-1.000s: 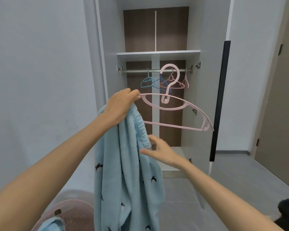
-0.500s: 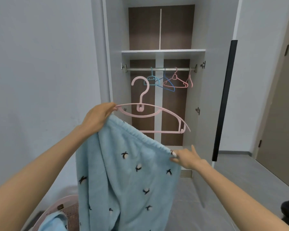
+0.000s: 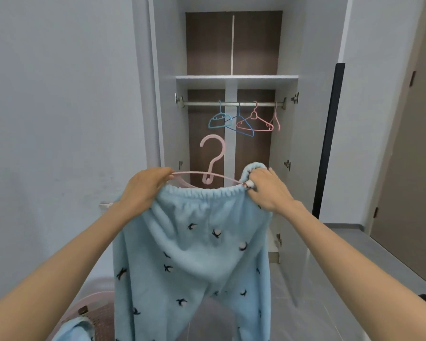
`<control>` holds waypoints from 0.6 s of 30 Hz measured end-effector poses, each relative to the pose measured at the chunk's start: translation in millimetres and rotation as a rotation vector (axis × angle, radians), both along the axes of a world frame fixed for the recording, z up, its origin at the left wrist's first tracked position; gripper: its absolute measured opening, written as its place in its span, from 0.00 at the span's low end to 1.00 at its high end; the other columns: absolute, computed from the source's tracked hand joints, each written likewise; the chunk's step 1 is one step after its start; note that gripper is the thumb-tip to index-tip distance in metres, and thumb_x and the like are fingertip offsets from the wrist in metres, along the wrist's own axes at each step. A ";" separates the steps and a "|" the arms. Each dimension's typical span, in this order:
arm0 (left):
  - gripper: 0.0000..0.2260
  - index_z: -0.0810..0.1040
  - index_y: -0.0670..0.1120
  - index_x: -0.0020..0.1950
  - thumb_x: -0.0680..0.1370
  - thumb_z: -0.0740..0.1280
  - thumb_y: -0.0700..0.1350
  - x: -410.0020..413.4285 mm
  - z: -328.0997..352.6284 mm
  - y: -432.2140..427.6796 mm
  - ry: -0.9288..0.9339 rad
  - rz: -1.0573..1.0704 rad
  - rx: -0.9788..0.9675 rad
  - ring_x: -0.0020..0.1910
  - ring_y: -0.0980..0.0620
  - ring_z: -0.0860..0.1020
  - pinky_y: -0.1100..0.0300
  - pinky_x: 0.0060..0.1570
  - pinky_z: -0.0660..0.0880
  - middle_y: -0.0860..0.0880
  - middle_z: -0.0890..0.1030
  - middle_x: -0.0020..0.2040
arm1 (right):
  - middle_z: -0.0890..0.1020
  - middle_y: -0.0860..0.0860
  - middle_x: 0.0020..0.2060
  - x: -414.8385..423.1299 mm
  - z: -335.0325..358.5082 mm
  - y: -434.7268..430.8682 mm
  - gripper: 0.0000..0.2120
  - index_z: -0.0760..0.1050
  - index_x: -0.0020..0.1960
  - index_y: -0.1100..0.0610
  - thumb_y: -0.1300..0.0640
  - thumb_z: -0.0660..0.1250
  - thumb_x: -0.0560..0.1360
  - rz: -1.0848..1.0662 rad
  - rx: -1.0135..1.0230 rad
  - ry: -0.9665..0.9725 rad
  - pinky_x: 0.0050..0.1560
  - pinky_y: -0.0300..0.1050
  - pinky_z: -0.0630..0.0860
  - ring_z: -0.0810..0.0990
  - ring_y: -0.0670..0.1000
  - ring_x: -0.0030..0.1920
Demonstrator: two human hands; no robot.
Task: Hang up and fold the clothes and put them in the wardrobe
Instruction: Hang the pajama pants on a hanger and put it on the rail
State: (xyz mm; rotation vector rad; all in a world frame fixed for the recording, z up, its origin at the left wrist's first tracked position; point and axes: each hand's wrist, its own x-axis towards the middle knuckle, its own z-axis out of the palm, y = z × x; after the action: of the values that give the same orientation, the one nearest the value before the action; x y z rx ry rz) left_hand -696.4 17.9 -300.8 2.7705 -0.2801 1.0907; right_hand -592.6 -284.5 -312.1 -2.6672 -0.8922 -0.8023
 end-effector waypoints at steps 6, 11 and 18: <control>0.08 0.79 0.48 0.44 0.81 0.62 0.46 -4.9 8.4 1.0 0.050 -0.192 -0.412 0.35 0.58 0.72 0.69 0.37 0.65 0.57 0.77 0.36 | 0.73 0.50 0.52 -12.7 12.9 10.2 0.12 0.67 0.48 0.54 0.59 0.67 0.67 0.259 0.561 0.084 0.47 0.45 0.69 0.67 0.50 0.51; 0.10 0.82 0.45 0.46 0.80 0.63 0.46 -5.4 12.1 -4.6 0.089 -0.203 -0.531 0.40 0.56 0.74 0.63 0.44 0.68 0.53 0.80 0.40 | 0.78 0.49 0.49 -20.0 11.4 11.8 0.12 0.71 0.53 0.50 0.54 0.66 0.70 0.063 0.547 0.147 0.46 0.47 0.71 0.74 0.52 0.50; 0.06 0.80 0.55 0.47 0.79 0.64 0.52 5.1 15.7 -2.8 0.162 0.002 -0.498 0.51 0.56 0.75 0.62 0.55 0.71 0.58 0.78 0.46 | 0.72 0.47 0.24 -35.5 20.4 23.5 0.10 0.67 0.26 0.51 0.50 0.58 0.64 -0.061 0.651 0.057 0.33 0.41 0.63 0.72 0.53 0.33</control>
State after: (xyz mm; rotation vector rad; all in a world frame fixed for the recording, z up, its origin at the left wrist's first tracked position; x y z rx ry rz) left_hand -691.2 15.1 -285.1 2.3883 0.0165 0.7949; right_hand -628.1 -261.0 -291.7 -2.1331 -0.4302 -0.8452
